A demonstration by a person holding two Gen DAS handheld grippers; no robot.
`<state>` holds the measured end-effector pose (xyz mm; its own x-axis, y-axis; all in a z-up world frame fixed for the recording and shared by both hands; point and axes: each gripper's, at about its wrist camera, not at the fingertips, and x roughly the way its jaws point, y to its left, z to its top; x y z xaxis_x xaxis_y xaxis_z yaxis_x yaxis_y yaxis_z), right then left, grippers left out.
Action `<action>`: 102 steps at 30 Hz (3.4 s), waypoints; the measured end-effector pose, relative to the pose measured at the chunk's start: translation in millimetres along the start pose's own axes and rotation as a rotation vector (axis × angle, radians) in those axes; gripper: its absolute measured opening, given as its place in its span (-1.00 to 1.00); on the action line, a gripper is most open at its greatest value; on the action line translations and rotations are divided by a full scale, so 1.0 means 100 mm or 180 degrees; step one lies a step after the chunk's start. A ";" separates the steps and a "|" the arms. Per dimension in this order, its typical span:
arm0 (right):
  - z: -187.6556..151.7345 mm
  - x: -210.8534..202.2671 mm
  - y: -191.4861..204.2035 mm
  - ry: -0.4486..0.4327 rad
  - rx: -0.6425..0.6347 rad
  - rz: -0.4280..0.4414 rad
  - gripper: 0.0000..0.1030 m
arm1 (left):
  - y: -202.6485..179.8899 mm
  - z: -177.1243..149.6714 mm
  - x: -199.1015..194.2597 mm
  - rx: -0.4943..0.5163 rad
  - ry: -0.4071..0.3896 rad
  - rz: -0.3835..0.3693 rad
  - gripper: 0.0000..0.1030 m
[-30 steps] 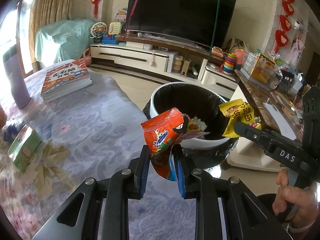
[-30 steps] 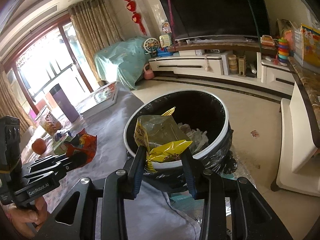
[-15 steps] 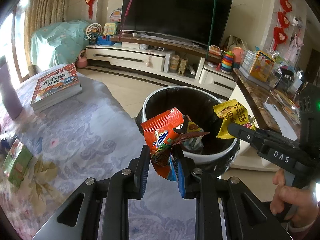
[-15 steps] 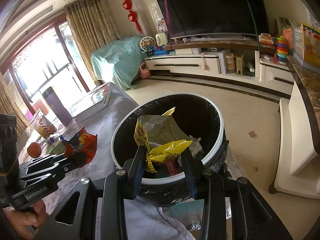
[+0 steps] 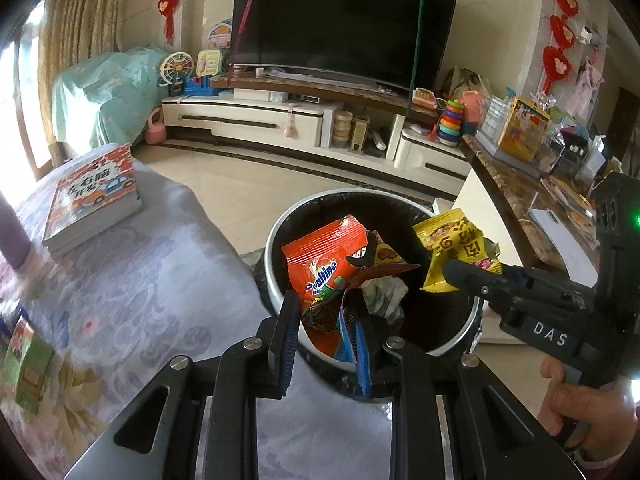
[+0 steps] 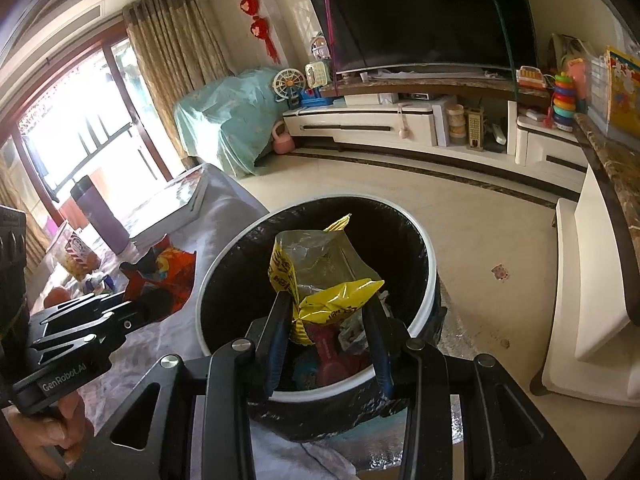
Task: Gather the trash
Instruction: 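Open both tools to drop the orange wrapper and yellow bag in, then move both open tools back over the table toward the remaining items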
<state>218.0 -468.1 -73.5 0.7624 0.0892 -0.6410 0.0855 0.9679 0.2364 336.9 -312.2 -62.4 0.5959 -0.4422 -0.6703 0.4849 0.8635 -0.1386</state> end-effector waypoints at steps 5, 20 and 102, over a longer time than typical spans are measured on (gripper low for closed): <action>0.03 0.07 -0.01 0.0044 -0.0004 -0.0013 -0.29 | -0.04 0.08 0.13 0.0040 0.0041 0.0003 -0.55; 0.09 0.17 -0.06 0.0103 -0.0010 -0.0037 -0.27 | -0.09 0.16 0.36 0.0021 0.0145 0.0025 -0.51; -0.68 0.69 2.52 0.0524 -0.0507 0.1046 0.62 | 3.29 -0.96 -0.96 -0.1182 -0.0021 0.0882 0.20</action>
<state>248.5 -202.4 -107.4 0.6184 0.4242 -0.6616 -0.2563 0.9047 0.3405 377.8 37.2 -113.5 0.6753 -0.1830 -0.7145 0.0453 0.9772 -0.2075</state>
